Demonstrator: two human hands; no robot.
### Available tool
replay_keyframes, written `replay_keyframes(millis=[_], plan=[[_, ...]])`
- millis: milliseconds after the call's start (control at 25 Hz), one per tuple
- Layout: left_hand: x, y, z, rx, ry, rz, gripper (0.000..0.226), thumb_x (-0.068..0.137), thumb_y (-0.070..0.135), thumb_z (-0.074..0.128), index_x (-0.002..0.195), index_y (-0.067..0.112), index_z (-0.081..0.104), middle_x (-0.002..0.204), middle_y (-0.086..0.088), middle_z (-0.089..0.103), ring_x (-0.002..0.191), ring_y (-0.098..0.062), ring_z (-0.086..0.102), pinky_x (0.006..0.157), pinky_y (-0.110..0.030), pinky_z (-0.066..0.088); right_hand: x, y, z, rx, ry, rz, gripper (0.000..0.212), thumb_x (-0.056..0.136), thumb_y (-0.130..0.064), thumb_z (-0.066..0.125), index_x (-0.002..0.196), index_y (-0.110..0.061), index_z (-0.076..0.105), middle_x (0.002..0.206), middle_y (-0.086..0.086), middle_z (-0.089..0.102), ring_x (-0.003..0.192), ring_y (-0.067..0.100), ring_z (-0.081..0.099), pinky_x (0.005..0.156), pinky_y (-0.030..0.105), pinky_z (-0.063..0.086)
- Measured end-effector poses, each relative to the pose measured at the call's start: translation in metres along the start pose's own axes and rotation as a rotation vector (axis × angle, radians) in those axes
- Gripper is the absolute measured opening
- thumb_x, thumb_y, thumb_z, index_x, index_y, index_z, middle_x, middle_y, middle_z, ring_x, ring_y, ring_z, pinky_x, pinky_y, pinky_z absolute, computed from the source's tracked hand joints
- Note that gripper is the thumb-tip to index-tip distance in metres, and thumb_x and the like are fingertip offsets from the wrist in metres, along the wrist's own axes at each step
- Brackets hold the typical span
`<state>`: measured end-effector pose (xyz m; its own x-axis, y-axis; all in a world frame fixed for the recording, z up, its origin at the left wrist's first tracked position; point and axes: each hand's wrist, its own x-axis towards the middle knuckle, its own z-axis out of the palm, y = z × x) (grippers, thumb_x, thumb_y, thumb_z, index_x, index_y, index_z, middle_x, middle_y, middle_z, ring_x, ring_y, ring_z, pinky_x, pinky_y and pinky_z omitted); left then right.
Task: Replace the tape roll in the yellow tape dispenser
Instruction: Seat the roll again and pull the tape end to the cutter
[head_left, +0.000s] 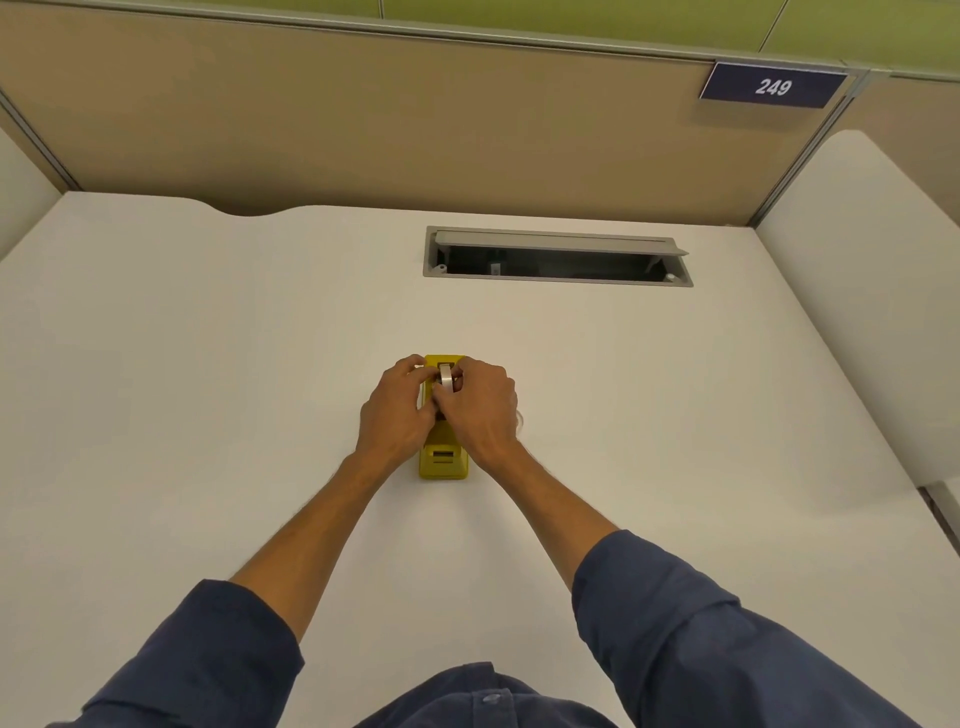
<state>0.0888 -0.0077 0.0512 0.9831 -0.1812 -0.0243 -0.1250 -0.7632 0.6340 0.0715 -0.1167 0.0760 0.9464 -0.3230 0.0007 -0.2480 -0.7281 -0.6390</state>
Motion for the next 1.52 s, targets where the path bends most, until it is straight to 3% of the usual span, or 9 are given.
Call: replay_keyframes(millis=[200,400,560,640,720,960,1200,1400,1520], plan=[[-0.007,0.006,0.001,-0.116,0.017,0.01,0.041,0.09,0.027,0.056,0.13,0.021,0.051,0.145,0.0,0.045,0.129,-0.022,0.046,0.101,-0.039,0.04,0.004,-0.001,0.002,-0.033,-0.032,0.022,0.015,0.08,-0.021,0.06,0.072,-0.009,0.063,0.068,0.005,0.065,0.063,0.025,0.06,0.056,0.031,0.046],[-0.009,0.002,0.0,-0.102,-0.022,0.028,0.049,0.091,0.026,0.054,0.138,0.024,0.042,0.15,0.002,0.037,0.134,-0.022,0.041,0.103,-0.04,0.039,0.006,0.003,0.002,-0.047,-0.058,-0.02,0.019,0.079,-0.029,0.064,0.077,-0.01,0.063,0.073,0.004,0.066,0.068,0.025,0.063,0.06,0.035,0.053],[-0.009,0.0,0.003,-0.105,-0.029,0.005,0.051,0.09,0.022,0.055,0.138,0.023,0.042,0.151,0.003,0.036,0.131,-0.021,0.043,0.1,-0.04,0.042,0.007,0.009,-0.006,-0.06,-0.109,-0.113,0.035,0.08,-0.034,0.062,0.109,-0.014,0.062,0.099,0.002,0.066,0.084,0.023,0.062,0.071,0.033,0.05],[-0.01,-0.003,0.005,-0.174,-0.028,-0.008,0.052,0.088,0.019,0.056,0.138,0.023,0.042,0.146,0.002,0.043,0.128,-0.023,0.047,0.099,-0.042,0.047,0.01,0.016,-0.009,-0.114,-0.181,-0.185,0.051,0.081,-0.033,0.061,0.128,-0.017,0.054,0.115,0.003,0.061,0.097,0.024,0.061,0.077,0.035,0.049],[-0.011,-0.003,0.007,-0.231,-0.027,-0.023,0.051,0.088,0.017,0.056,0.136,0.023,0.042,0.138,-0.001,0.052,0.121,-0.025,0.053,0.095,-0.044,0.05,0.015,0.021,-0.012,-0.164,-0.252,-0.244,0.059,0.081,-0.036,0.063,0.135,-0.02,0.049,0.122,0.004,0.055,0.1,0.025,0.061,0.078,0.036,0.049],[-0.009,-0.004,0.007,-0.238,-0.047,-0.095,0.055,0.091,0.018,0.057,0.142,0.02,0.038,0.14,-0.007,0.052,0.125,-0.027,0.051,0.102,-0.044,0.046,0.027,0.023,-0.015,-0.19,-0.382,-0.309,0.05,0.079,-0.043,0.069,0.123,-0.02,0.061,0.114,0.002,0.051,0.092,0.021,0.058,0.07,0.029,0.046],[-0.009,-0.006,0.008,-0.252,-0.047,-0.095,0.056,0.091,0.019,0.056,0.143,0.021,0.036,0.144,-0.007,0.048,0.129,-0.027,0.048,0.104,-0.045,0.044,0.023,0.028,-0.014,-0.185,-0.355,-0.357,0.046,0.083,-0.042,0.066,0.124,-0.022,0.061,0.112,0.002,0.054,0.091,0.02,0.057,0.068,0.028,0.044],[-0.011,-0.01,0.009,-0.171,-0.092,-0.012,0.06,0.09,0.025,0.056,0.144,0.034,0.031,0.157,0.001,0.025,0.14,-0.025,0.031,0.107,-0.049,0.038,0.015,0.032,-0.018,-0.109,-0.303,-0.386,0.052,0.079,-0.034,0.068,0.129,-0.023,0.053,0.113,-0.001,0.059,0.09,0.017,0.06,0.072,0.031,0.05],[-0.011,-0.007,0.009,-0.144,-0.089,-0.025,0.057,0.089,0.031,0.059,0.142,0.034,0.036,0.158,0.001,0.022,0.142,-0.025,0.028,0.109,-0.05,0.035,0.01,0.036,-0.019,-0.07,-0.232,-0.423,0.043,0.081,-0.029,0.068,0.122,-0.021,0.056,0.114,-0.004,0.061,0.09,0.014,0.06,0.07,0.027,0.047]])
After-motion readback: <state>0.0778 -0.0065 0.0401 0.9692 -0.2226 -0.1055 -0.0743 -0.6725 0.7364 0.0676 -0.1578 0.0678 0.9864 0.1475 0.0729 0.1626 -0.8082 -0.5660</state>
